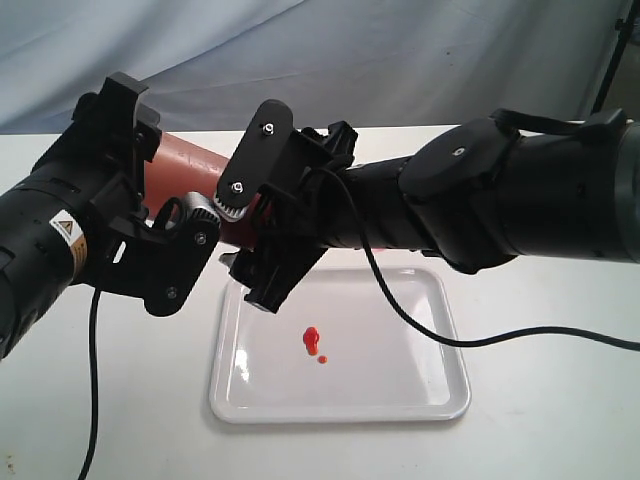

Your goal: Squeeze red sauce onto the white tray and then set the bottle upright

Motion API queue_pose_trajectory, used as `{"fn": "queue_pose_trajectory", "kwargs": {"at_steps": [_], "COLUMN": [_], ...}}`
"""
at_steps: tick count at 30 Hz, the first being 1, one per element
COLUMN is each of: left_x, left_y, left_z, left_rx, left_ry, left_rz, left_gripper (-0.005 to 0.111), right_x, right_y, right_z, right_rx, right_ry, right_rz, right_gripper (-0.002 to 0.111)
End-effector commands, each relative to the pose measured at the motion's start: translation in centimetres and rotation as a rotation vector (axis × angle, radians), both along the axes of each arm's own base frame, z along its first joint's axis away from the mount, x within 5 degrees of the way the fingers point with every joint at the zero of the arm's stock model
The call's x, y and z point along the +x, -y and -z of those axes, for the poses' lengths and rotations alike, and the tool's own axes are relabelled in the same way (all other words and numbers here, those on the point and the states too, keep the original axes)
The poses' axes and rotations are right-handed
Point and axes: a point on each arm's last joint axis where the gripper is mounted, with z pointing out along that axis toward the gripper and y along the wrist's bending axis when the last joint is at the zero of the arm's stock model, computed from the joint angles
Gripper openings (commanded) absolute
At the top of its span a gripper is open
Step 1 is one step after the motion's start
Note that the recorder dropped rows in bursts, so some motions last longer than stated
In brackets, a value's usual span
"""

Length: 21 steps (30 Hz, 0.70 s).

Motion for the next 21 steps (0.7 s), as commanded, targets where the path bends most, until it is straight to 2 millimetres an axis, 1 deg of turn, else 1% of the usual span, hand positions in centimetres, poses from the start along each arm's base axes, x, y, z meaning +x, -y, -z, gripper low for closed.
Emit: {"fn": "queue_pose_trajectory", "kwargs": {"at_steps": [1, 3, 7, 9, 11, 14, 21], "left_x": [-0.05, -0.06, -0.07, -0.07, -0.07, -0.07, -0.07], "left_y": [0.13, 0.19, 0.25, 0.25, 0.25, 0.25, 0.25], "left_z": [-0.77, -0.73, -0.7, -0.7, -0.7, -0.7, -0.7], "left_rx": [-0.018, -0.02, -0.021, -0.021, -0.021, -0.021, -0.021], "left_ry": [0.037, 0.033, 0.029, 0.029, 0.029, 0.029, 0.029], "left_rz": [0.012, 0.019, 0.025, 0.025, 0.025, 0.025, 0.025], "left_gripper": [0.0, 0.0, 0.0, 0.0, 0.0, 0.0, 0.0], "right_x": [0.12, 0.23, 0.01, -0.18, -0.32, -0.47, -0.65], "right_y": [0.03, 0.2, 0.16, 0.03, -0.06, -0.15, -0.26], "right_z": [-0.47, -0.77, -1.04, -0.99, -0.95, -0.92, -0.88], "right_rx": [-0.004, -0.003, 0.008, 0.012, 0.011, 0.015, 0.019], "right_ry": [0.028, 0.046, 0.039, 0.024, 0.018, 0.006, -0.007], "right_rz": [0.003, 0.021, 0.006, -0.015, -0.034, -0.049, -0.068], "right_gripper": [0.073, 0.068, 0.066, 0.057, 0.036, 0.0, 0.0]}}
